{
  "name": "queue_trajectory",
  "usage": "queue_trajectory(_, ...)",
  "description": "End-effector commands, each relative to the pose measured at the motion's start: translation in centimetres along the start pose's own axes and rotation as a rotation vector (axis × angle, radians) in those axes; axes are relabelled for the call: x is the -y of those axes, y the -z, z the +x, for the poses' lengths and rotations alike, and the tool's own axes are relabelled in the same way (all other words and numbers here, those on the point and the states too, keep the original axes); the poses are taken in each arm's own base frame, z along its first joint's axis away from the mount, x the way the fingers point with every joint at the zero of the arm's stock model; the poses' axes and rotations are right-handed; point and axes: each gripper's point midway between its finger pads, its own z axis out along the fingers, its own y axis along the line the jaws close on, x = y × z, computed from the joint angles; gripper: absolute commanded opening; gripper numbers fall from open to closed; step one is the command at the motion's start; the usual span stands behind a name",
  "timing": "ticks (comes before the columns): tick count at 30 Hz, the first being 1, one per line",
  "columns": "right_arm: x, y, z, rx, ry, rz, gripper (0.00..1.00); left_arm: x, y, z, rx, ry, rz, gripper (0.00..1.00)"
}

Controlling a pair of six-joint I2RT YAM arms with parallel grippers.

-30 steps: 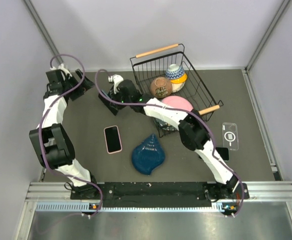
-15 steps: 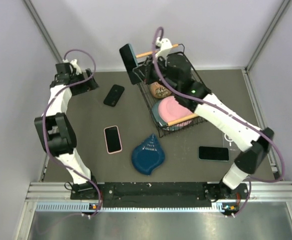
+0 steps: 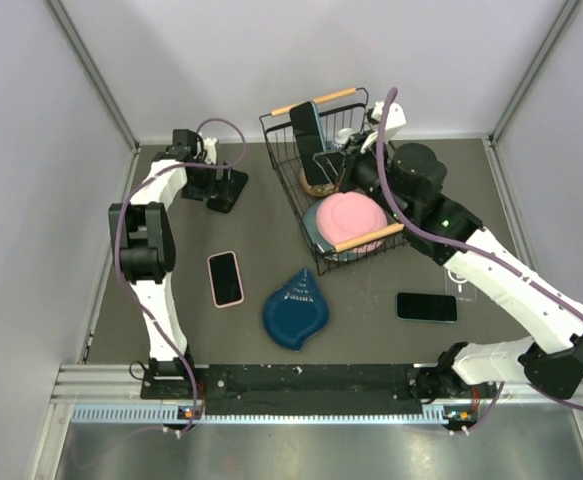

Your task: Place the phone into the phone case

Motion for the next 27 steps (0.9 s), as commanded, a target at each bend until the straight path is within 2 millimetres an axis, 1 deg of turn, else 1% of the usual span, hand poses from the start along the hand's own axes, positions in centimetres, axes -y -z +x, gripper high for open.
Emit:
queue_trajectory(1, -0.5, 2.2, -5.7, 0.187, -0.02, -0.02, 0.0, -1.2, -0.2, -0.6, -0.013, -0.055, -0.057, 0.99)
queue_trajectory(2, -0.3, 2.4, -5.8, 0.19, -0.018, -0.018, 0.0, -1.4, -0.4, -0.4, -0.023, -0.065, -0.063, 0.99)
queue_trajectory(3, -0.4, 2.5, -6.5, 0.215, -0.023, -0.023, 0.0, -1.3, -0.9, 0.1, -0.041, -0.06, -0.051, 0.99)
queue_trajectory(5, -0.2, 2.6, -6.5, 0.219, -0.021, -0.017, 0.0, -1.1, -1.3, 0.3, -0.051, -0.06, -0.035, 0.99)
queue_trajectory(6, 0.0, 2.7, -6.5, 0.22, -0.018, -0.014, 0.0, -0.7, -1.9, 0.8, -0.069, -0.065, -0.034, 0.99)
queue_trajectory(7, 0.1, 2.7, -6.6, 0.222, -0.014, -0.01, 0.0, -0.2, -2.1, 0.7, -0.073, -0.081, -0.04, 0.99)
queue_trajectory(9, 0.2, 2.9, -6.6, 0.222, -0.013, -0.013, 0.0, -0.3, -2.8, 1.0, -0.089, -0.089, -0.044, 0.99)
queue_trajectory(10, 0.2, 3.1, -6.7, 0.226, -0.012, -0.014, 0.0, -0.2, -2.8, 0.5, -0.078, -0.092, -0.035, 0.99)
queue_trajectory(12, 0.3, 3.2, -6.7, 0.23, -0.013, -0.012, 0.0, 0.2, -3.5, 0.7, -0.087, -0.092, -0.013, 0.99)
queue_trajectory(13, 0.4, 3.3, -6.8, 0.234, -0.01, -0.008, 0.0, 0.4, -3.6, 0.5, -0.083, -0.093, -0.008, 0.99)
queue_trajectory(15, 0.5, 3.1, -6.4, 0.227, -0.011, -0.004, 0.0, 0.5, -4.2, 0.8, -0.101, -0.111, -0.018, 0.99)
queue_trajectory(19, 0.8, 3.1, -6.4, 0.226, -0.009, 0.001, 0.0, 0.3, -4.7, 1.1, -0.114, -0.11, -0.042, 0.95)
queue_trajectory(20, 0.8, 3.1, -6.4, 0.227, -0.011, 0.0, 0.0, 0.1, -4.7, 1.3, -0.122, -0.108, -0.055, 0.92)
queue_trajectory(21, 0.8, 3.1, -6.4, 0.227, -0.01, 0.0, 0.0, 0.0, -4.8, 1.5, -0.126, -0.108, -0.059, 0.85)
queue_trajectory(23, 1.1, 2.9, -6.2, 0.222, -0.012, 0.006, 0.0, 0.0, -4.6, 1.7, -0.134, -0.099, -0.067, 0.77)
queue_trajectory(24, 1.0, 2.8, -6.1, 0.219, -0.014, 0.004, 0.0, 0.3, -4.3, 1.8, -0.132, -0.098, -0.05, 0.74)
queue_trajectory(25, 1.1, 2.7, -5.9, 0.213, -0.016, 0.004, 0.0, 0.5, -4.1, 1.9, -0.132, -0.093, -0.043, 0.65)
queue_trajectory(26, 0.9, 2.8, -5.8, 0.211, -0.025, -0.003, 0.0, 0.8, -3.3, 1.6, -0.119, -0.089, -0.036, 0.61)
queue_trajectory(27, 0.9, 2.8, -5.7, 0.207, -0.029, -0.006, 0.0, 1.0, -3.2, 2.2, -0.129, -0.08, -0.028, 0.59)
